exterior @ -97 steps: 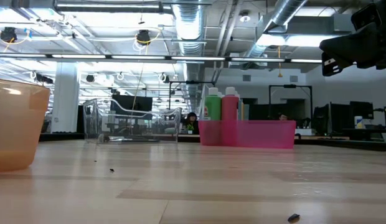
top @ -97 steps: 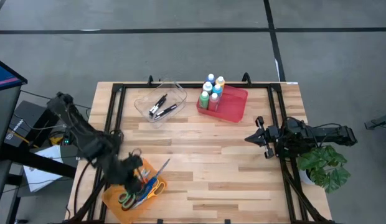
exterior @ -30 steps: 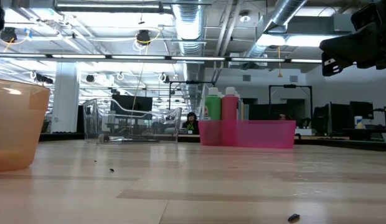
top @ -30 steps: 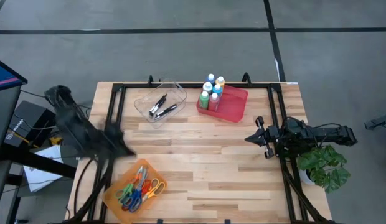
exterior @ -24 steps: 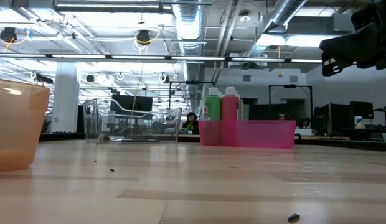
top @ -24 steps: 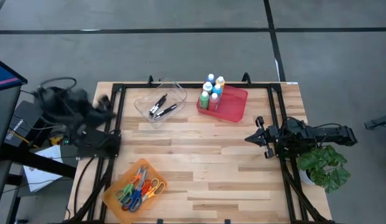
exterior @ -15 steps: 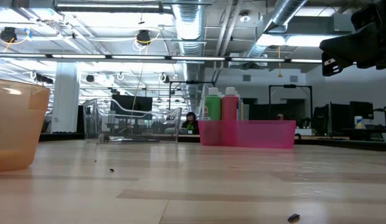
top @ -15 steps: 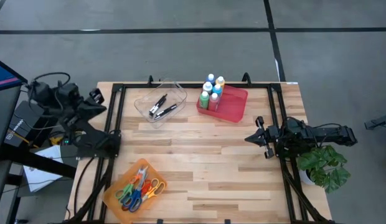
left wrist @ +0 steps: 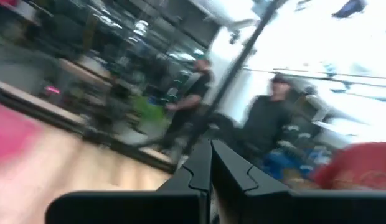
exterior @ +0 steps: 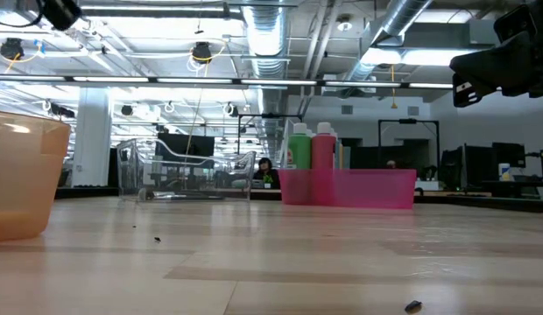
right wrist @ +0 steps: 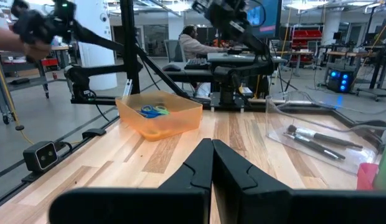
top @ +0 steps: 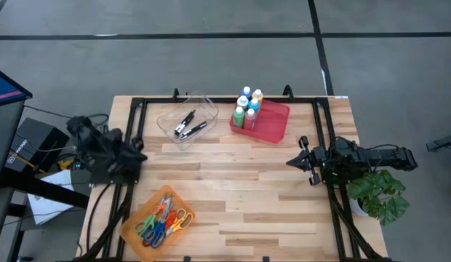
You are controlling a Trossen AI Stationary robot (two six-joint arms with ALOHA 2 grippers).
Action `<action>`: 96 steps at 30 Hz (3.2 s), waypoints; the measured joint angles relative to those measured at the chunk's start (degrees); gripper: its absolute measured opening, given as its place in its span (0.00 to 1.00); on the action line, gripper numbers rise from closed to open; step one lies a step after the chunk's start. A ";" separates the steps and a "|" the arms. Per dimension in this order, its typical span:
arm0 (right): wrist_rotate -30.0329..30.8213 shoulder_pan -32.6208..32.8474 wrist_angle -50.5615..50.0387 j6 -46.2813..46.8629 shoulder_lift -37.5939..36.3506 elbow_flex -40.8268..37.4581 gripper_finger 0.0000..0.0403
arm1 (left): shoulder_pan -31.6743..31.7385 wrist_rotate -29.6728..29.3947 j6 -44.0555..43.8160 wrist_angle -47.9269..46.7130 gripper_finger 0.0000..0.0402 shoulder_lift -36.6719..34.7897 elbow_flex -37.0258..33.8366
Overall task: Pick & Place Paint Supplies
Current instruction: Return to Home Position
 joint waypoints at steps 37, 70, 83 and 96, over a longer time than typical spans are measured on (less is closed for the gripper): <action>0.02 0.01 0.17 0.00 0.03 0.01 0.00 | 9.96 12.29 -0.51 31.95 0.00 2.95 -23.68; -0.01 0.01 0.17 0.00 0.03 0.02 0.00 | 26.14 42.09 3.06 10.95 0.00 2.95 -23.70; -0.01 0.02 0.08 0.00 0.01 0.00 0.00 | 26.14 39.49 20.56 9.82 0.00 6.29 -23.65; -0.01 0.00 0.02 0.00 0.01 -0.01 0.00 | 28.99 45.09 27.16 12.62 0.00 10.33 -23.77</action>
